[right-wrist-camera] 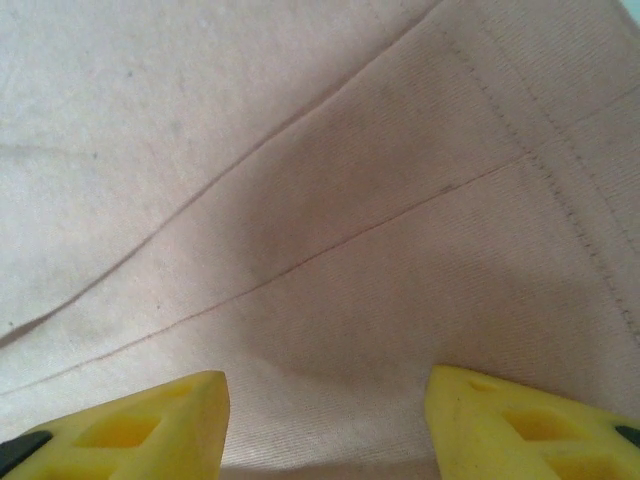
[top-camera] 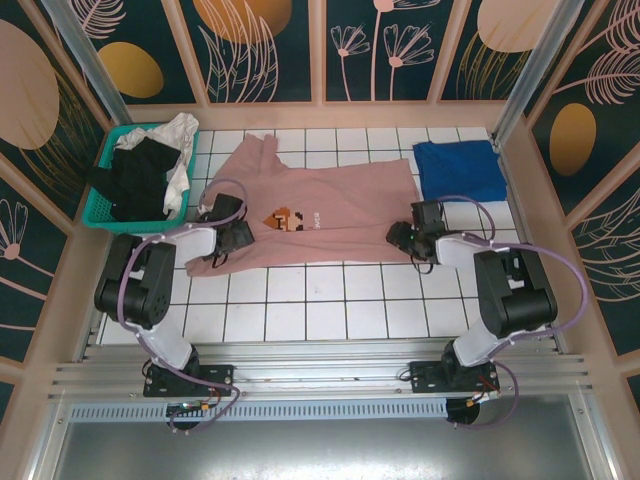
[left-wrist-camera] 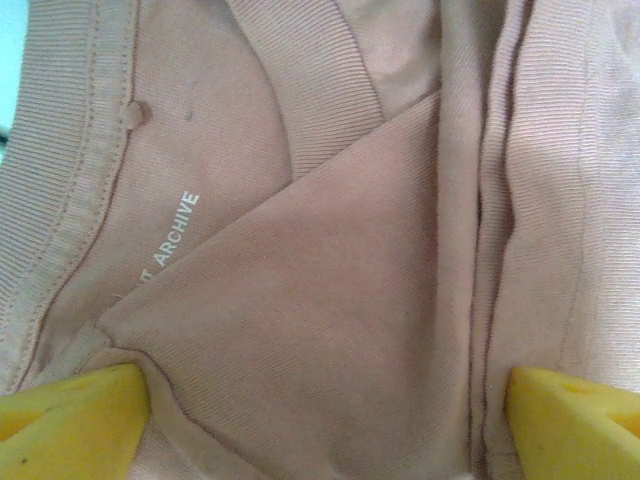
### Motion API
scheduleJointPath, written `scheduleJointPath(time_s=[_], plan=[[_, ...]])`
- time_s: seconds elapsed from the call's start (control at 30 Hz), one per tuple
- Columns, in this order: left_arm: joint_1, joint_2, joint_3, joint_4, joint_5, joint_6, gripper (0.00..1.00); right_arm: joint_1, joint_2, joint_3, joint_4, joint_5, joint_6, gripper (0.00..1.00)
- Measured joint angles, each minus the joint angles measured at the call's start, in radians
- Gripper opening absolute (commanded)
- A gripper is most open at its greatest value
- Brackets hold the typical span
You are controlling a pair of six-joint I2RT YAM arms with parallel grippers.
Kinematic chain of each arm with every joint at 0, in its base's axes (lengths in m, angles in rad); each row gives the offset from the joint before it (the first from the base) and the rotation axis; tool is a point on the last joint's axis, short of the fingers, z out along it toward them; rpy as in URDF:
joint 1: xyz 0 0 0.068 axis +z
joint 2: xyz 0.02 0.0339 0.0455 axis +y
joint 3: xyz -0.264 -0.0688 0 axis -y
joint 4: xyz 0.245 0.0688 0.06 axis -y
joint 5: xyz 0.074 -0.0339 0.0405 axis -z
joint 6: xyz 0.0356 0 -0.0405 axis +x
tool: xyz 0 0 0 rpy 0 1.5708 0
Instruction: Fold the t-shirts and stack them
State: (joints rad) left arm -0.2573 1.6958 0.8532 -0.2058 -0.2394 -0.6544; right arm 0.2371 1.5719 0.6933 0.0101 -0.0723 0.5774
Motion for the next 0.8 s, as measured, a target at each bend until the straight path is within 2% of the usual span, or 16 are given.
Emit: scheduleJointPath(time_s=[0.17,0.27,0.33,0.43,0.53,0.8], plan=[[0.002,-0.134,-0.116,-0.039,0.054,-0.031,0.91,0.0,-0.17,-0.12,-0.092,-0.013,0.058,0.55],[0.004,-0.172,-0.133,-0.094,0.068,-0.039,0.92,-0.008,-0.24,-0.123,-0.192,0.005,0.064,0.54],[0.004,-0.169,-0.116,-0.132,0.069,-0.038,0.93,-0.023,-0.252,-0.089,-0.241,0.024,0.053,0.5],[0.004,-0.15,-0.051,-0.185,0.067,-0.031,0.94,-0.05,-0.234,-0.008,-0.265,0.051,0.018,0.46],[0.004,-0.141,0.022,-0.199,0.058,-0.019,0.94,-0.062,-0.179,0.063,-0.258,0.064,-0.016,0.46],[0.004,-0.108,0.069,-0.203,0.045,0.007,0.93,-0.061,-0.052,0.105,-0.292,0.113,-0.076,0.45]])
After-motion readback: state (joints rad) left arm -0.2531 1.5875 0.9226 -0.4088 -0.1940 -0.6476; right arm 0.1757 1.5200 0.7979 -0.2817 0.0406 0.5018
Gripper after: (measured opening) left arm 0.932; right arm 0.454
